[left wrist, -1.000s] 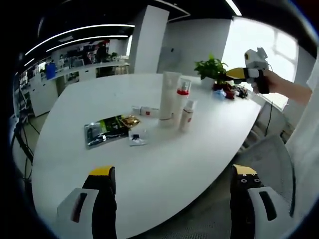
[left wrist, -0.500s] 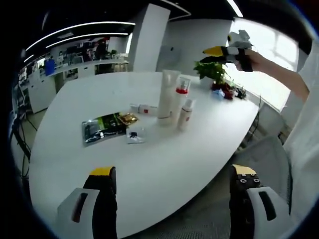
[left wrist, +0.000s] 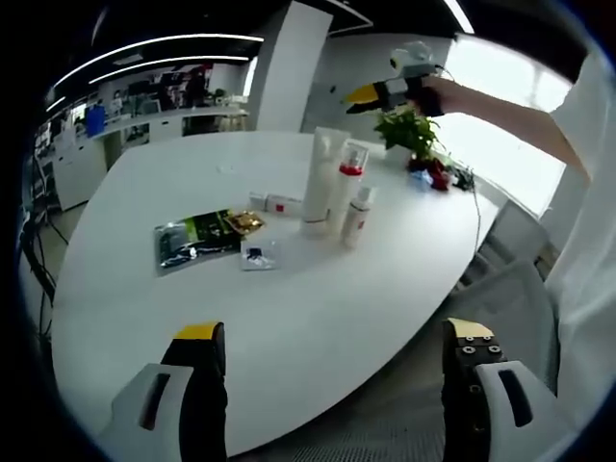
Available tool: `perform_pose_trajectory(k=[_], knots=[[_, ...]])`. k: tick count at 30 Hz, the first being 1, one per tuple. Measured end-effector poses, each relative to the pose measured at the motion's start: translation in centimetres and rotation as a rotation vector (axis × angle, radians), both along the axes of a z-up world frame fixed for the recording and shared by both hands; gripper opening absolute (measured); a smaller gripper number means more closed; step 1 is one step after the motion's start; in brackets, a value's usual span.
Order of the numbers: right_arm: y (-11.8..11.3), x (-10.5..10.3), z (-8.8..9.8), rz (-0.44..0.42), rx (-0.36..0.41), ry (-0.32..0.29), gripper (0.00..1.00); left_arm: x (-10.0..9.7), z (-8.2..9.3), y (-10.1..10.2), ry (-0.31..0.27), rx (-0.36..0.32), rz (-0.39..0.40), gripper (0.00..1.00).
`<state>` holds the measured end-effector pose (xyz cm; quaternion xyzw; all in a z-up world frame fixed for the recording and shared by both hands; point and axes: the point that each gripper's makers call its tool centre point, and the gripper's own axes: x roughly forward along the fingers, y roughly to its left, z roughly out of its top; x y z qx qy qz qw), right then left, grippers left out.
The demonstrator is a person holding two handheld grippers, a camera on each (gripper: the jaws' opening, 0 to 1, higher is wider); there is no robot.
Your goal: Arrange the skincare products in the storage area until every visible bottle or jar stands upright without overlapping.
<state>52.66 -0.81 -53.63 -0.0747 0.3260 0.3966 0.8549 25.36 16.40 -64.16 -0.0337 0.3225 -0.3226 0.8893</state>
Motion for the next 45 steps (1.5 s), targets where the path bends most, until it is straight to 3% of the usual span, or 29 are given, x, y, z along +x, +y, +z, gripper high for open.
perform_pose_trajectory(k=[9,18,26,30,45], knots=[[1.5,2.9,-4.1,0.066,-0.075,0.113,0.75,0.4,-0.4,0.4,0.025,-0.003,0.03,0.92],[3.5,4.2,-8.6,0.141,-0.13,0.225,0.66,0.6,-0.6,0.5,0.052,-0.02,0.045,0.91],[4.7,3.2,-13.5,0.249,-0.308,0.28,0.58,0.5,-1.0,0.5,0.072,-0.014,0.044,0.9],[5.5,2.6,-15.5,0.259,-0.347,0.316,0.57,0.5,-1.1,0.5,0.077,-0.015,0.042,0.9],[6.9,1.2,-19.3,0.357,-0.548,0.301,0.44,0.4,-0.9,0.4,0.073,-0.037,0.046,0.89]])
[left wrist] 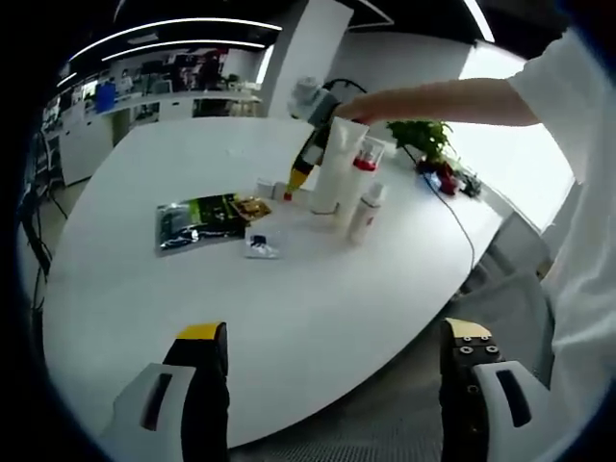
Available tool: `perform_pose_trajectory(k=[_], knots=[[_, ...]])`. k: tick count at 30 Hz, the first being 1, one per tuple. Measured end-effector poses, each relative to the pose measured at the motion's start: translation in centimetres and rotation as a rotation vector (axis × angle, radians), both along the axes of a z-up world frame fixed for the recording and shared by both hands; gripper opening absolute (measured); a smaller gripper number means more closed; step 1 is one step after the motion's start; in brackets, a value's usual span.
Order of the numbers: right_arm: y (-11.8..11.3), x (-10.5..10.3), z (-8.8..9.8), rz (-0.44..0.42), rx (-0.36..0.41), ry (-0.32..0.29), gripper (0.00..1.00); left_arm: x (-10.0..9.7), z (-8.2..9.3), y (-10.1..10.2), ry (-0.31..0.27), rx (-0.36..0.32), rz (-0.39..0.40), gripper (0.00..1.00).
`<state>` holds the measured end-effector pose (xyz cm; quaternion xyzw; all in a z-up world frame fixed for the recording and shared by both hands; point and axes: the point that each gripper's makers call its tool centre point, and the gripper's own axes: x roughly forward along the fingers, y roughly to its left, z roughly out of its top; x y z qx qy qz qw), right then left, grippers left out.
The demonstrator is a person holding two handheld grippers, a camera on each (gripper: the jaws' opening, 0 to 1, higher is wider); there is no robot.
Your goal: Arrange the skincare products in the storage area until every visible bottle or jar stands upright without overlapping.
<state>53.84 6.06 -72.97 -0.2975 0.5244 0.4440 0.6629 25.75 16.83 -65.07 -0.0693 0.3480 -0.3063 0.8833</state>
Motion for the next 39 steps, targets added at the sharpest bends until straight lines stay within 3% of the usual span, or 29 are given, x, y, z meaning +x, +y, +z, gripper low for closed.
perform_pose_trajectory(k=[9,19,27,39], knots=[[0.7,0.2,-0.8,-0.004,-0.04,-0.018,0.37,0.1,0.0,0.1,-0.004,-0.006,0.003,0.89],[0.3,1.0,-2.3,0.046,-0.102,-0.043,0.22,0.3,0.1,0.2,-0.003,-0.023,0.016,0.89],[0.4,2.0,-2.3,0.057,-0.096,-0.052,0.21,0.3,0.0,0.2,0.001,-0.021,0.016,0.89],[0.1,1.8,-2.0,0.063,-0.085,-0.071,0.2,0.4,0.0,0.3,0.002,-0.022,0.02,0.88]])
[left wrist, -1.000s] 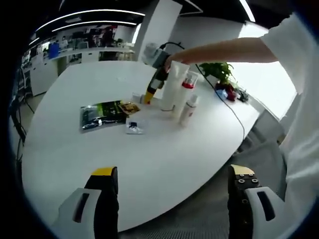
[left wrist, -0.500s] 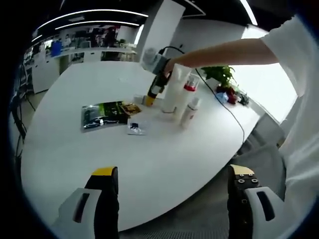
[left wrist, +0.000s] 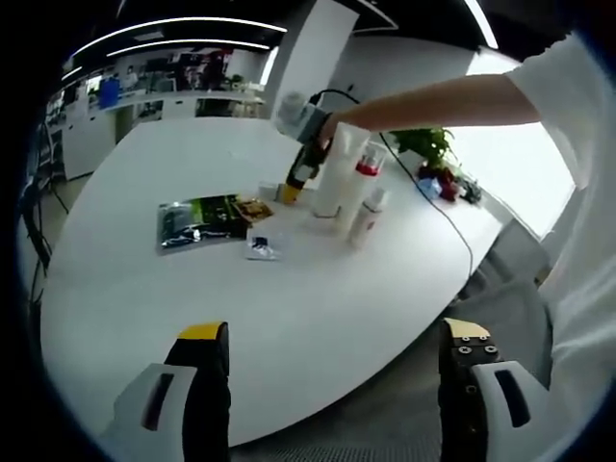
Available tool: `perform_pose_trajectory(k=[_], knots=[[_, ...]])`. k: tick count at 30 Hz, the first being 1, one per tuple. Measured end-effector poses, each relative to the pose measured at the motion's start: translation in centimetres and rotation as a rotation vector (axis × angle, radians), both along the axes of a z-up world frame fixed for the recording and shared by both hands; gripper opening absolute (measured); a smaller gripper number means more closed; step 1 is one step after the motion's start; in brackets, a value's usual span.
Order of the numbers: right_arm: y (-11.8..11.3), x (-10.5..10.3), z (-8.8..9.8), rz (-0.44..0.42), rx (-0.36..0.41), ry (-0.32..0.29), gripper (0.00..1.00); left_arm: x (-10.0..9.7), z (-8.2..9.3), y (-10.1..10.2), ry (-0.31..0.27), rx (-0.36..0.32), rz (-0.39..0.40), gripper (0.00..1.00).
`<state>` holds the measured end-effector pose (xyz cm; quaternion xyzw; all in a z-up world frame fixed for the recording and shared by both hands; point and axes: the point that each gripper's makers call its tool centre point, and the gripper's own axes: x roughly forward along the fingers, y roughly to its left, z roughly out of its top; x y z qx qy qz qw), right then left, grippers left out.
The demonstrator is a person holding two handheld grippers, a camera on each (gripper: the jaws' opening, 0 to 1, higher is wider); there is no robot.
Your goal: Arrange the skincare products in the storage area until every visible bottle or jar stands upright without overlapping.
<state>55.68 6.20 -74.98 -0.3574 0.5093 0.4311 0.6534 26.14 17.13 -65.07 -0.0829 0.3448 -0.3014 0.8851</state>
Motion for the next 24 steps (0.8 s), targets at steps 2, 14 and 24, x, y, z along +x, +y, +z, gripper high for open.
perform_pose_trajectory(k=[2,14,24], knots=[[0.1,0.1,0.2,-0.011,0.015,-0.001,0.2,0.0,0.0,0.0,-0.001,-0.002,0.001,0.88],[-0.4,1.1,3.2,-0.03,0.068,-0.058,0.2,0.0,0.1,0.0,-0.004,-0.004,0.0,0.88],[-0.5,1.1,5.9,-0.023,0.112,-0.12,0.2,0.0,0.1,-0.1,-0.008,-0.002,-0.003,0.88]])
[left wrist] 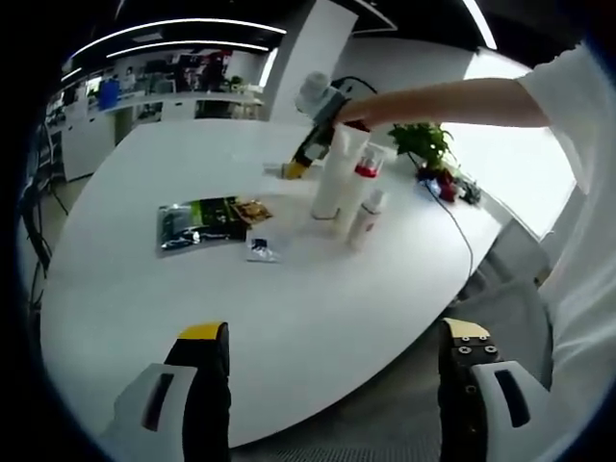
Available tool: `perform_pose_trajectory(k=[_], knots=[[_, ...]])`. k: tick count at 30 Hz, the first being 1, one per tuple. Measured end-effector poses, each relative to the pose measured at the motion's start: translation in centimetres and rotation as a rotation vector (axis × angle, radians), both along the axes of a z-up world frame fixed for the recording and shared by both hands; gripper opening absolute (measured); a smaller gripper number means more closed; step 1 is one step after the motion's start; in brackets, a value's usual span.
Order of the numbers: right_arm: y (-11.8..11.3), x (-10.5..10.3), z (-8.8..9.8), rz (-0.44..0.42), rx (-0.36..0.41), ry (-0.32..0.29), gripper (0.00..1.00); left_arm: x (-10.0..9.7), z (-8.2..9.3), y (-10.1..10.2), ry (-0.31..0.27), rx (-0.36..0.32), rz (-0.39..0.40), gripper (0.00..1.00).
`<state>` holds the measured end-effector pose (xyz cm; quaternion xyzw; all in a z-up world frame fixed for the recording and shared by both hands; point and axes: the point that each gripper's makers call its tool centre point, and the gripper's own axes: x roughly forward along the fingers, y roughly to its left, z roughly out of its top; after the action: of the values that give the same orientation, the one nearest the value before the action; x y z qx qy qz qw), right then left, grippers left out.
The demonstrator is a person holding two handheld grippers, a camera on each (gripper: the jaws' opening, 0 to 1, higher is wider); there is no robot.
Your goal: Arrange the skincare products in the storage area until every visible bottle or jar stands upright without overlapping.
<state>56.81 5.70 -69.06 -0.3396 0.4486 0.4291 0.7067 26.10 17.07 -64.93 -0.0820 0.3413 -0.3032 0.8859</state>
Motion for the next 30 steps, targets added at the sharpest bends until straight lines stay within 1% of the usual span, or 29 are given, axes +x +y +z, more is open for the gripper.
perform_pose_trajectory(k=[5,10,12,17,21,27,28,29,30], knots=[[0.7,0.0,2.3,-0.004,0.071,-0.04,0.19,0.0,0.1,0.0,-0.003,-0.003,0.001,0.88],[2.1,-0.4,5.5,-0.008,0.187,-0.08,0.19,0.2,0.3,0.0,-0.009,-0.012,0.012,0.88],[2.7,-1.0,6.9,-0.003,0.229,-0.088,0.19,0.2,0.4,0.1,-0.012,-0.015,0.014,0.88],[3.7,-2.4,10.2,0.022,0.297,-0.129,0.19,0.2,0.7,0.0,-0.02,-0.016,0.015,0.88],[4.2,-3.5,12.4,0.03,0.357,-0.151,0.19,0.0,1.1,-0.3,-0.026,-0.023,0.014,0.88],[4.6,-5.9,15.6,0.03,0.454,-0.163,0.19,0.0,1.8,-0.6,-0.047,-0.013,-0.007,0.88],[4.6,-5.9,15.9,0.03,0.467,-0.161,0.19,0.1,1.9,-0.6,-0.05,-0.013,-0.009,0.88],[4.6,-5.2,16.1,0.026,0.487,-0.162,0.19,0.1,2.1,-0.7,-0.054,-0.014,-0.01,0.88],[4.6,-5.6,16.5,0.025,0.5,-0.162,0.19,0.2,2.4,-0.8,-0.061,-0.016,-0.012,0.88]])
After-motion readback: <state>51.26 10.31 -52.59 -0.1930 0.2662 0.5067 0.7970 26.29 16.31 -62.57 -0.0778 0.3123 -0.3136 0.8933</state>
